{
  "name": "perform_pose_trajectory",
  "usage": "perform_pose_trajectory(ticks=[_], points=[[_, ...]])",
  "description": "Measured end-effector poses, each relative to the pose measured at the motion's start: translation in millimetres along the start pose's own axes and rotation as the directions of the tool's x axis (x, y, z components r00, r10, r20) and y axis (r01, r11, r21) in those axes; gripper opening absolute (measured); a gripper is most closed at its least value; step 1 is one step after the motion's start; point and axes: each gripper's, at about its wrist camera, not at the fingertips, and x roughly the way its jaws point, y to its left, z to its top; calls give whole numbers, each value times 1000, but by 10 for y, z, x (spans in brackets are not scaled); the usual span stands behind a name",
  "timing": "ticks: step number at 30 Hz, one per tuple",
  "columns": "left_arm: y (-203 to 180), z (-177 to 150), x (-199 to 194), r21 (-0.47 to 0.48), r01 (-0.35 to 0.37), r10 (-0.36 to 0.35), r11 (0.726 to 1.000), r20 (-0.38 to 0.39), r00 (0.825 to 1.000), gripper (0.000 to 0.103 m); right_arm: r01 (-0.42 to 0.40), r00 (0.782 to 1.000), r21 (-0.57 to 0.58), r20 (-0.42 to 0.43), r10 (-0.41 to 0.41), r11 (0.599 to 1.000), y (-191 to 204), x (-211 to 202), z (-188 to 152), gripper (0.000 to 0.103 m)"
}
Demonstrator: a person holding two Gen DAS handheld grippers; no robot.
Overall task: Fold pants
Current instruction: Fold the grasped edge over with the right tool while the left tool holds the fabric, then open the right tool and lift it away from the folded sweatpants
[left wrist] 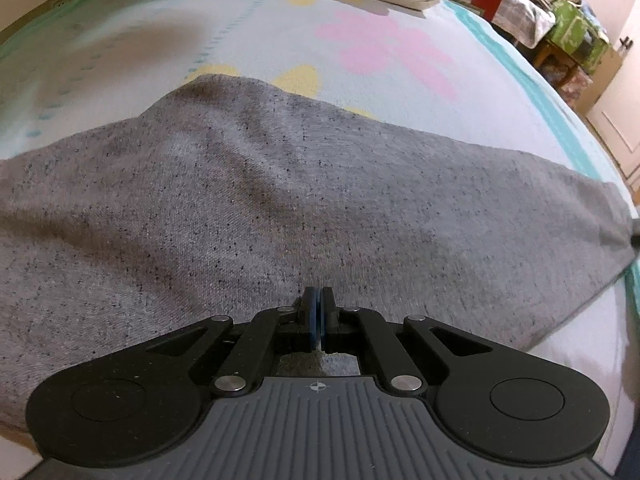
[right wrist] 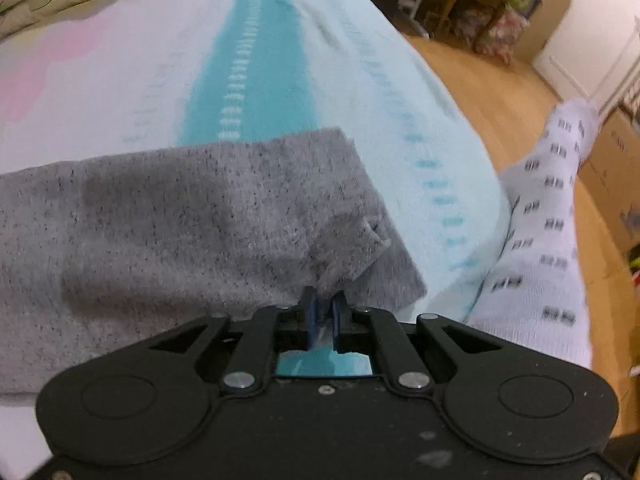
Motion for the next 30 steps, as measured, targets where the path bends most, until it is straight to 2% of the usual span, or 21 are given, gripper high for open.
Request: perform_pose_trajectory(ticks=[1,2,5,7,10,13,16,19,21,22,25,28,30], points=[[-6,8,-22,0,-1,1,1000,-2,1000,3,9,1000,-8,23,-9,1000,-14,-71,6,27],[-12,15,-39,2,-2,2,1000,-1,1000,3,23,998,-15,54,-23,1000,-36,-151,9,31],[-54,76,-86,17,10,-11,1000,21,1000,3,49,989,-22,142,-46,999,-102,-367,32,37],[-85,153,-78,22,19,-20,1000,34,999,3,34,983,-15,179,-31,999,-117,-449,78,42],[-95,271,-41,22,11,-13,1000,53,999,3,-12,979,-17,201,15,1000,-39,-448,184,42],[-48,371,35,23,-12,10,1000,75,997,3,-66,975,-53,211,76,996,202,-413,245,42],[74,472,245,3,-35,35,999,51,998,4,-119,965,-86,223,135,989,446,-405,292,42],[284,552,396,-67,23,-19,997,57,998,3,-175,951,-130,233,201,976,727,-444,315,42],[328,627,355,-111,41,-38,993,29,999,3,-214,939,-169,237,250,962,930,-511,322,42],[310,655,298,-103,28,-25,994,36,999,3,-233,931,-191,238,275,953,1036,-554,320,42],[240,736,145,-28,-12,15,1000,90,996,3,-275,905,-266,252,342,924,1308,-670,326,43],[308,914,157,-42,-18,22,999,115,993,3,-327,880,-305,247,406,894,1529,-739,321,43],[356,1051,199,-53,-45,52,998,133,990,3,-346,866,-334,246,436,877,1725,-771,331,43]])
